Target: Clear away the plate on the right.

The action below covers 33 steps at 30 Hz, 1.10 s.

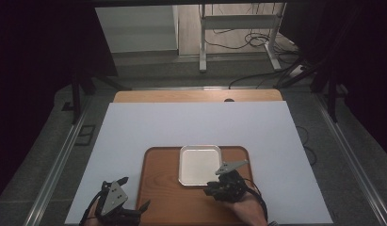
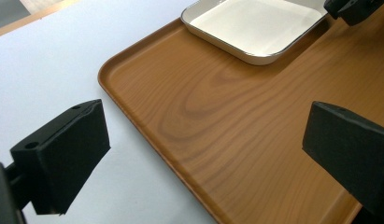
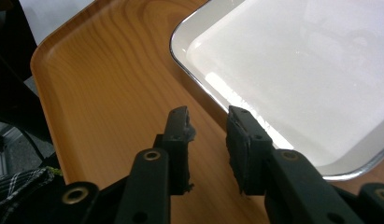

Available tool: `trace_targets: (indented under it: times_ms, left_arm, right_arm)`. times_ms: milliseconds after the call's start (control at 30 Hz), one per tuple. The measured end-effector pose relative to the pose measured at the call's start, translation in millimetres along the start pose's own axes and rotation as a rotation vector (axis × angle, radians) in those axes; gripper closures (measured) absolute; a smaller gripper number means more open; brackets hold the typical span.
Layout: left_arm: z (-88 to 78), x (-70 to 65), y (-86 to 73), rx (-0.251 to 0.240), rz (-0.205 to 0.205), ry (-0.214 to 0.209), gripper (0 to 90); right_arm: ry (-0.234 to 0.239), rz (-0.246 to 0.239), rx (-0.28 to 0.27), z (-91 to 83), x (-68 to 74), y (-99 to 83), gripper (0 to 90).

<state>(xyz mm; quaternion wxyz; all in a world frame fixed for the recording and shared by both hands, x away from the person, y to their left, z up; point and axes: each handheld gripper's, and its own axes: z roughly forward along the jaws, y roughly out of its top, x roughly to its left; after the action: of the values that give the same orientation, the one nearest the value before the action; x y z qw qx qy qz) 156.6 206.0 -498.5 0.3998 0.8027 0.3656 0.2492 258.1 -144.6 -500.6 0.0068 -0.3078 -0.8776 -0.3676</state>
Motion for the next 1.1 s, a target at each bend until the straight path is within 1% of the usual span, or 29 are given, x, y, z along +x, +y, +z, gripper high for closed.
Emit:
trace_targets:
  times_ms: [167, 433, 833, 1100]
  left_arm:
    - [0.2, -0.2, 0.0, 0.002, 0.001, 0.000, 0.3]
    - [0.5, -0.6, 0.1, 0.005, 0.001, -0.003, 0.3]
    - [0.6, -0.4, 0.1, 0.008, 0.001, -0.002, 0.4]
    - [0.7, -0.4, 0.1, 0.008, -0.001, -0.003, 0.4]
  right_arm:
    - [-0.008, 0.000, -0.007, -3.5, -0.9, 0.1, 63.7]
    - [-0.019, 0.009, -0.021, -11.0, -4.7, 0.5, 54.6]
    - [-0.045, 0.005, -0.049, -24.0, -9.1, -0.5, 45.8]
    - [-0.067, -0.005, -0.062, -28.9, -12.9, -2.0, 40.7]
